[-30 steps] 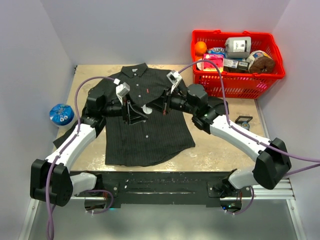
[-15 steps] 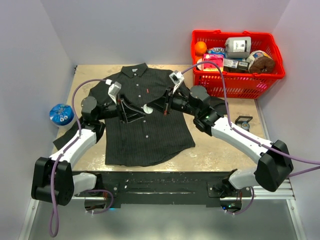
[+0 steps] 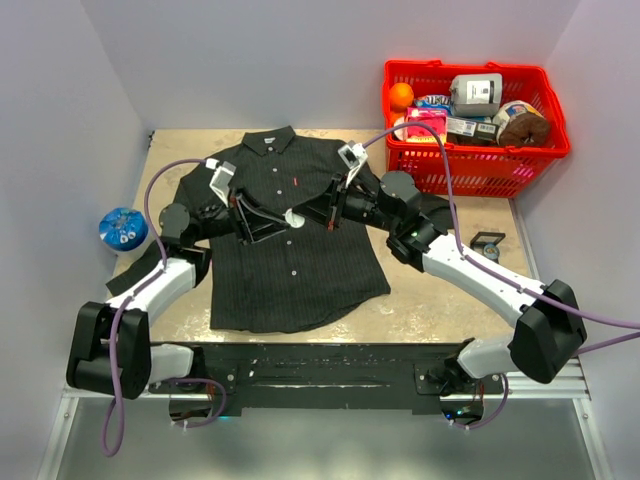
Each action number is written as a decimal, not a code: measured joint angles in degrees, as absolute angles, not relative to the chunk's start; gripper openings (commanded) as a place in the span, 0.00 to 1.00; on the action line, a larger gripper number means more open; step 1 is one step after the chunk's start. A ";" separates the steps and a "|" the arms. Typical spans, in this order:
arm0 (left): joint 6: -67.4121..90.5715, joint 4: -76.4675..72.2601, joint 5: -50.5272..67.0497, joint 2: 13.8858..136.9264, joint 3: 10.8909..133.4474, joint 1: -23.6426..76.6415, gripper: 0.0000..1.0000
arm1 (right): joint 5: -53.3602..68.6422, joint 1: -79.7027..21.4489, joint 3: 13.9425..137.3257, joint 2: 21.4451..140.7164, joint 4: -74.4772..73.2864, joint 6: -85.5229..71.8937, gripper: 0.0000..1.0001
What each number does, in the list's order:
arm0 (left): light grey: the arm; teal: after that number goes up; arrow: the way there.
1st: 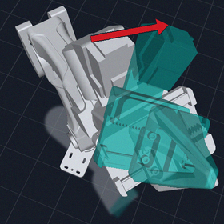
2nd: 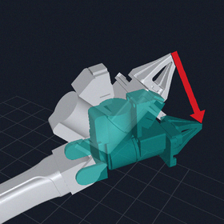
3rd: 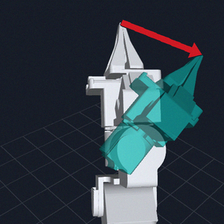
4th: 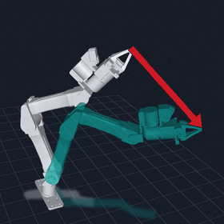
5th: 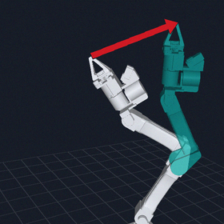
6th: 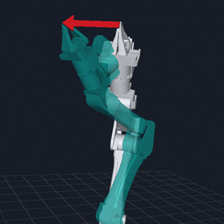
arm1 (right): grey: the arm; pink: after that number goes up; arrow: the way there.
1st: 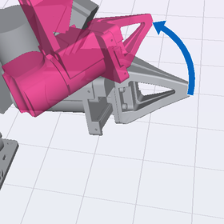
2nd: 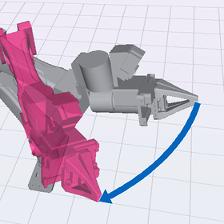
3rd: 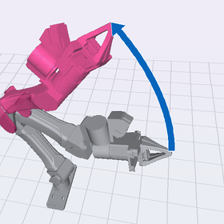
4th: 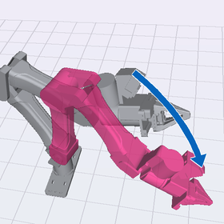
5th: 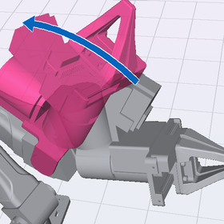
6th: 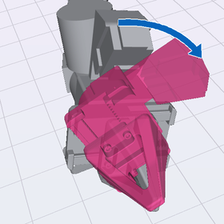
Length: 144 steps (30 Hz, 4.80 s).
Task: Pin the brooch onto the clothing
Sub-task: Pass from the right arm to the left, then pass from the left arm to the right, then pass from the right arm to the left
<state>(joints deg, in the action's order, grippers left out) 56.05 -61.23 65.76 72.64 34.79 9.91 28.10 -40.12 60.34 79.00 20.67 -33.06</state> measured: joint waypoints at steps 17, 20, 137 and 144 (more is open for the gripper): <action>66.85 -73.19 64.75 76.40 32.88 9.10 0.07 | 29.47 -40.49 60.34 79.50 21.43 -33.04 0.00; 67.09 -73.25 64.75 76.49 32.88 9.06 0.00 | 29.56 -40.49 60.34 79.50 21.47 -33.01 0.00; 56.75 -73.21 23.46 64.34 15.64 18.74 0.72 | 24.99 -40.88 57.54 80.29 43.42 -45.06 0.00; 58.11 -73.23 22.31 64.95 15.64 19.75 0.69 | 24.91 -41.65 57.45 80.29 44.40 -45.06 0.00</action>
<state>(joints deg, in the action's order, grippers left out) 58.11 -73.23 22.31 64.95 15.64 19.75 24.91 -41.65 57.45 80.29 44.40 -45.06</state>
